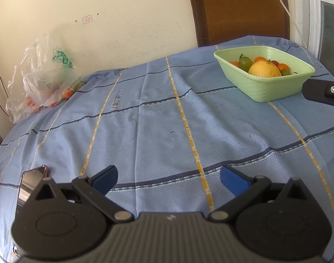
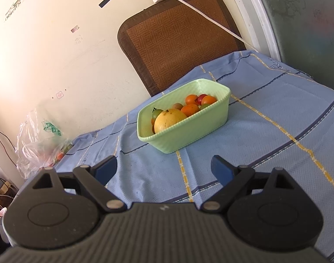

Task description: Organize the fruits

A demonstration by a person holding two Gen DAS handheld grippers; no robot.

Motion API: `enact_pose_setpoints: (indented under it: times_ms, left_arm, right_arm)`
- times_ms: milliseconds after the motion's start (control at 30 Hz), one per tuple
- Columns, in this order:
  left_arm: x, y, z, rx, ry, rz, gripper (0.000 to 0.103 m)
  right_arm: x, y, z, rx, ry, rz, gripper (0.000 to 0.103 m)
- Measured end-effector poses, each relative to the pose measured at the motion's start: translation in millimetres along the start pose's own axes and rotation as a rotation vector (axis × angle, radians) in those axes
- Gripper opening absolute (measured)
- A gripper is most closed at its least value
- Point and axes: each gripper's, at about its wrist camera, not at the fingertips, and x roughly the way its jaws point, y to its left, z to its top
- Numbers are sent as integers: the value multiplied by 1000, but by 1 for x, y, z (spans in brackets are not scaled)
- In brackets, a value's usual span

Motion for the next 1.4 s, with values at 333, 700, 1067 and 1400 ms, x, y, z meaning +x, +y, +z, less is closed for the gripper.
enact_pose_setpoints:
  times_ms: [333,700,1067,1400]
  left_arm:
    - [1,1,1,-1,4,-1,103]
    - [1,1,1,0,4,1,103]
    - [2,0,3,0,6,-6,103]
    - [0,7,9,-29,-19,-6,103]
  right_arm:
    - [1,3,0,-7,6,3,94]
    - [2,3,0,-6,7,2,94]
    - [2,4,3,-15,7,5,94]
    - [1,14,18,-71,-4,9,94]
